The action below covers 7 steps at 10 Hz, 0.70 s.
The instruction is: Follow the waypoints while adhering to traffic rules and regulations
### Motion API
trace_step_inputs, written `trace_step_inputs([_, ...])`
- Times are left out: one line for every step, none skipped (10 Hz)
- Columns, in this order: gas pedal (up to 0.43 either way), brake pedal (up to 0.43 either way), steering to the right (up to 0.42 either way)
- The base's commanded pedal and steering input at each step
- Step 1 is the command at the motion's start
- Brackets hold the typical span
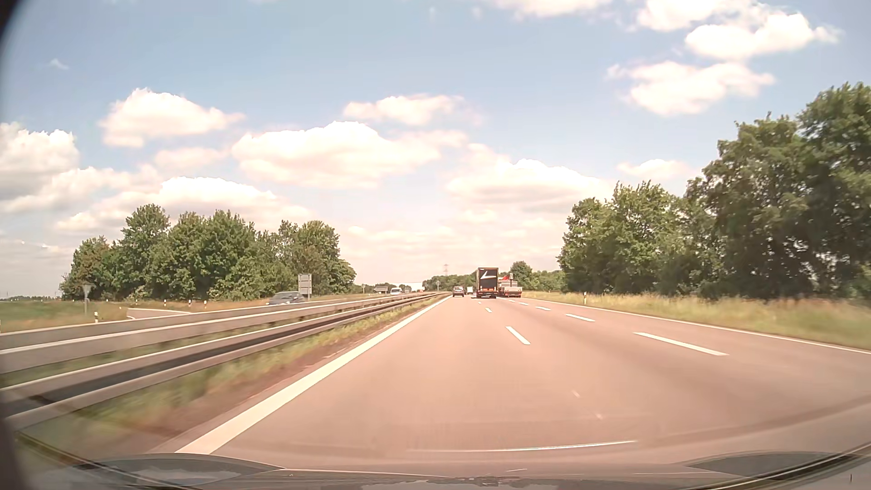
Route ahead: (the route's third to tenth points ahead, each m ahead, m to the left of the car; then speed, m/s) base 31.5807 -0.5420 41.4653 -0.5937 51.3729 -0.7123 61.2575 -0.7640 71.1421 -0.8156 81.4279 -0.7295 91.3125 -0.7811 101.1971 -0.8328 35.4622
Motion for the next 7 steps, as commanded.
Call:
trace_step_inputs([0.339, 0.012, -0.002])
trace_step_inputs([0.339, 0.012, -0.002])
trace_step_inputs([0.350, 0.012, -0.002])
trace_step_inputs([0.350, 0.006, -0.003])
trace_step_inputs([0.350, 0.012, -0.003])
trace_step_inputs([0.350, 0.006, -0.003])
trace_step_inputs([0.350, 0.012, -0.003])
